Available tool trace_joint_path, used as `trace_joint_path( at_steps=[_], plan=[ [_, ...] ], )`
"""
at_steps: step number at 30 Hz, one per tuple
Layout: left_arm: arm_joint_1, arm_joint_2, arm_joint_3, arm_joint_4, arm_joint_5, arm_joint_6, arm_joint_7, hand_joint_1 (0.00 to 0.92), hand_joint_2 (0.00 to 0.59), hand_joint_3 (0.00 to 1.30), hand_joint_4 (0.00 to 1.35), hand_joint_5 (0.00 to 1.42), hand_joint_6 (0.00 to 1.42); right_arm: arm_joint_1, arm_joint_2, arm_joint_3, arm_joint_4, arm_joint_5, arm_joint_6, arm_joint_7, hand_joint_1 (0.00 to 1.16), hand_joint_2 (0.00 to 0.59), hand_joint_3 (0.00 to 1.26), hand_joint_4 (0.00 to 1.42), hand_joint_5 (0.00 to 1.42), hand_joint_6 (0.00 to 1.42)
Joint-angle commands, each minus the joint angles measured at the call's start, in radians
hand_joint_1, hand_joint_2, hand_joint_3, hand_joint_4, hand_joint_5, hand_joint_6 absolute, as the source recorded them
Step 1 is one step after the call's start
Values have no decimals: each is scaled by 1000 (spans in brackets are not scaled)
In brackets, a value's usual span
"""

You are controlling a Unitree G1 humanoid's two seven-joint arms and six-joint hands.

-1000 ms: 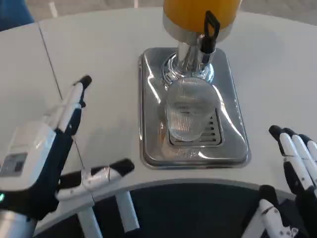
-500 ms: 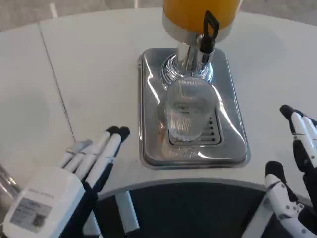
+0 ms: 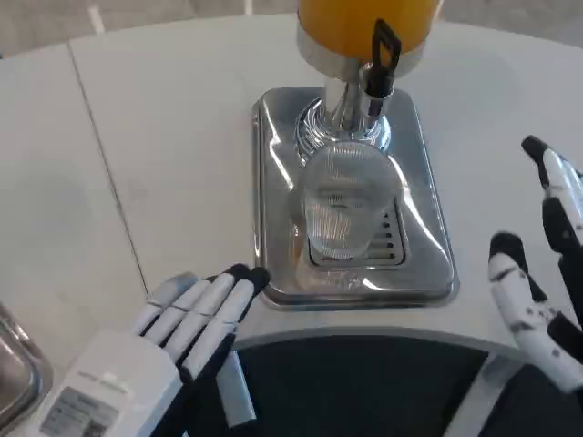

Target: Grasp the cup under the faucet to collect the drink, then remove the cup.

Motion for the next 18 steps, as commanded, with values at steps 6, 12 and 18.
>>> trace_joint_path(
  at_steps=[6, 12, 18],
  plan=[
    [-6, 0, -15, -14, 6, -3, -34, 0, 119, 0, 0, 37, 46, -160, -23, 3, 76, 64, 40, 0, 54, 549, 0, 0, 0, 0],
    [-4, -15, -22, -16, 3, 2, -41, 0, 119, 0, 0, 30, 44, -214, -36, 0, 118, 121, 52, -7, 32, 532, 0, 0, 0, 0],
    [-7, -13, -19, -9, 1, 1, -44, 0, 116, 0, 0, 33, 43, -293, -53, 15, 111, 134, 83, 15, 0, 536, 0, 0, 0, 0]
  ],
)
